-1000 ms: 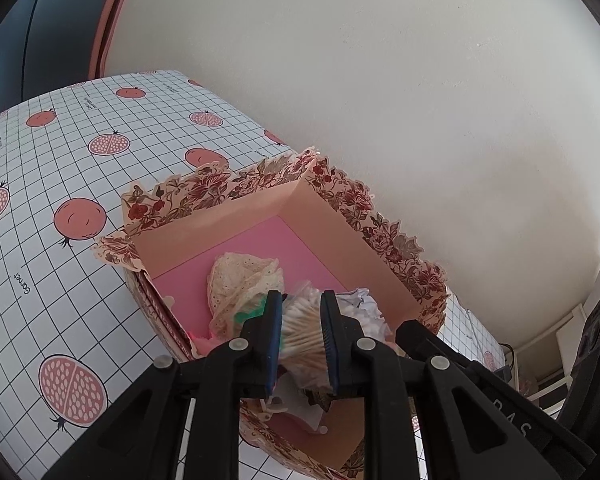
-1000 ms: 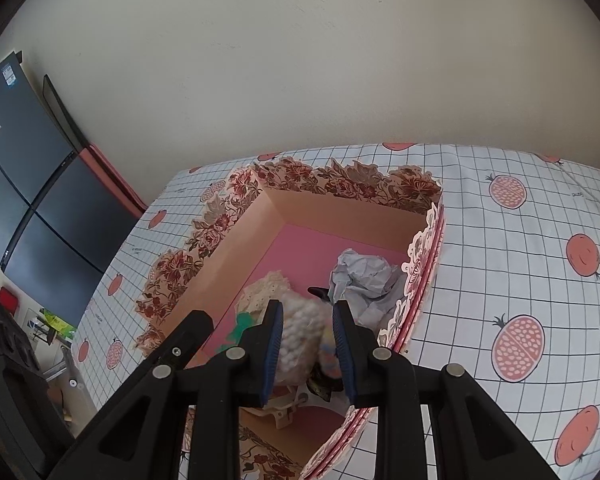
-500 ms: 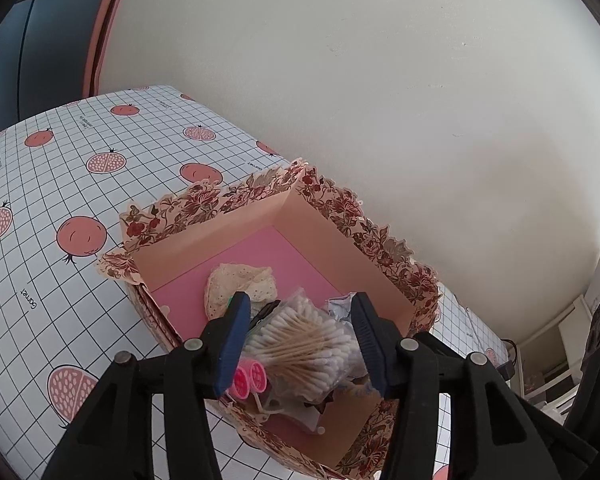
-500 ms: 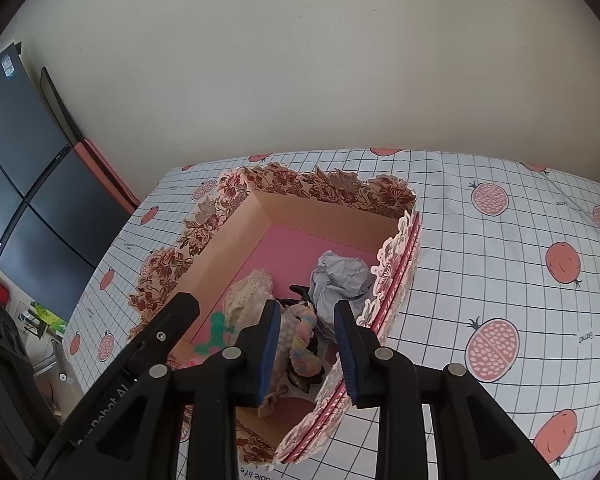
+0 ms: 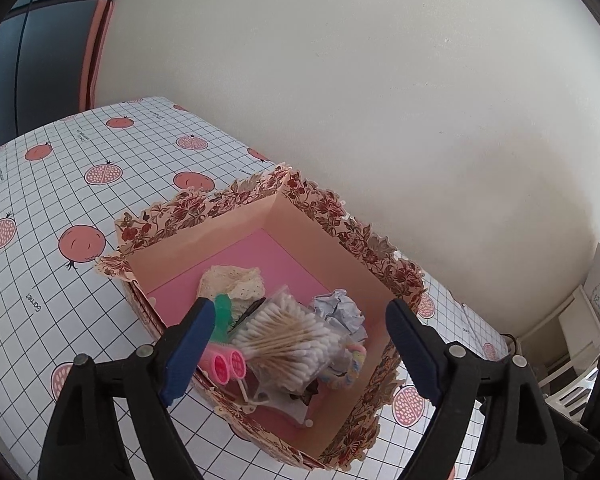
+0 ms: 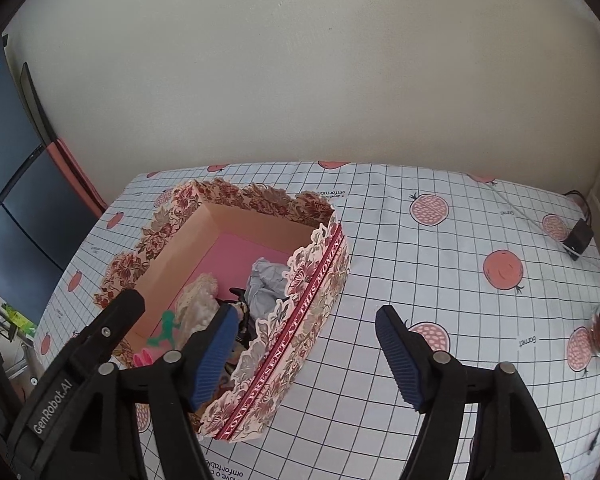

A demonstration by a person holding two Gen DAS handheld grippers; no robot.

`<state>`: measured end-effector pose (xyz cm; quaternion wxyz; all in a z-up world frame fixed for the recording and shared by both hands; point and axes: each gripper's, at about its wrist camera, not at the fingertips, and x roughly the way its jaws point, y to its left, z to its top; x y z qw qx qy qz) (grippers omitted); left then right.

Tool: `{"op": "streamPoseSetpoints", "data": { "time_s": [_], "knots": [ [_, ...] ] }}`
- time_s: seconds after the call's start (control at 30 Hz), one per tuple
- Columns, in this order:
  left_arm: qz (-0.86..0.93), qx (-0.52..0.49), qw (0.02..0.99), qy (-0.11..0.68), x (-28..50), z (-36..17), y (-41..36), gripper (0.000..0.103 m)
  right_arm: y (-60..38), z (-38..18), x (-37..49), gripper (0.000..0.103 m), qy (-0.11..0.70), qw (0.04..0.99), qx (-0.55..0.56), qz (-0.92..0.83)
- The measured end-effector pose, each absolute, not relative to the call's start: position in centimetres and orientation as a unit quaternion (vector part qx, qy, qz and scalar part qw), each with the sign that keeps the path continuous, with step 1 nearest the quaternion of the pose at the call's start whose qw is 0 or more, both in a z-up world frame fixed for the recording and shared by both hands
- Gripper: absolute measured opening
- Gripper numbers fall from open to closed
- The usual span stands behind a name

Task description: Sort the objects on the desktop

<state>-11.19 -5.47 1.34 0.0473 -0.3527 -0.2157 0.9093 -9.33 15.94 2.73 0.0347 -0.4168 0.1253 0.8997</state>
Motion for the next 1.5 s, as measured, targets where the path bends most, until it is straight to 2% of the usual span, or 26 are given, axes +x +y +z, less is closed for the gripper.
{"op": "streamPoseSetpoints", "data": {
  "time_s": [0.03, 0.1, 0.17, 0.27, 0.37, 0.7, 0.9, 1.5],
  "knots": [
    [0.909, -0.353, 0.049, -0.218, -11.1, 1.4, -5.5, 0.092, 16.3, 2.9, -9.2, 0.082, 0.126, 0.034, -0.415, 0.901],
    [0.910, -0.353, 0.046, -0.215, -10.9, 1.6, -5.4, 0.094, 16.8, 3.2, -8.8, 0.096, 0.123, 0.030, -0.411, 0.903],
    [0.911, -0.352, 0.046, -0.210, -10.6, 1.7, -5.2, 0.094, 16.9, 3.5, -8.3, 0.102, 0.117, 0.025, -0.406, 0.906],
    [0.912, -0.350, 0.051, -0.206, -10.3, 1.9, -4.8, 0.095, 16.9, 4.1, -7.6, 0.103, 0.100, 0.023, -0.399, 0.911],
    [0.913, -0.353, 0.046, -0.201, -10.0, 2.0, -4.6, 0.103, 17.2, 4.5, -7.0, 0.103, 0.092, 0.015, -0.398, 0.913],
    [0.914, -0.364, 0.070, -0.164, -8.4, 2.3, -3.2, 0.103, 17.1, 5.6, -4.7, 0.103, 0.079, -0.019, -0.399, 0.914],
    [0.915, -0.367, 0.074, -0.148, -7.2, 2.5, -2.7, 0.103, 17.4, 6.4, -3.1, 0.103, 0.086, -0.007, -0.396, 0.914],
    [0.914, -0.385, 0.095, -0.088, -4.2, 2.9, -0.7, 0.103, 17.7, 6.0, 0.5, 0.103, 0.024, 0.029, -0.400, 0.916]
  ]
}}
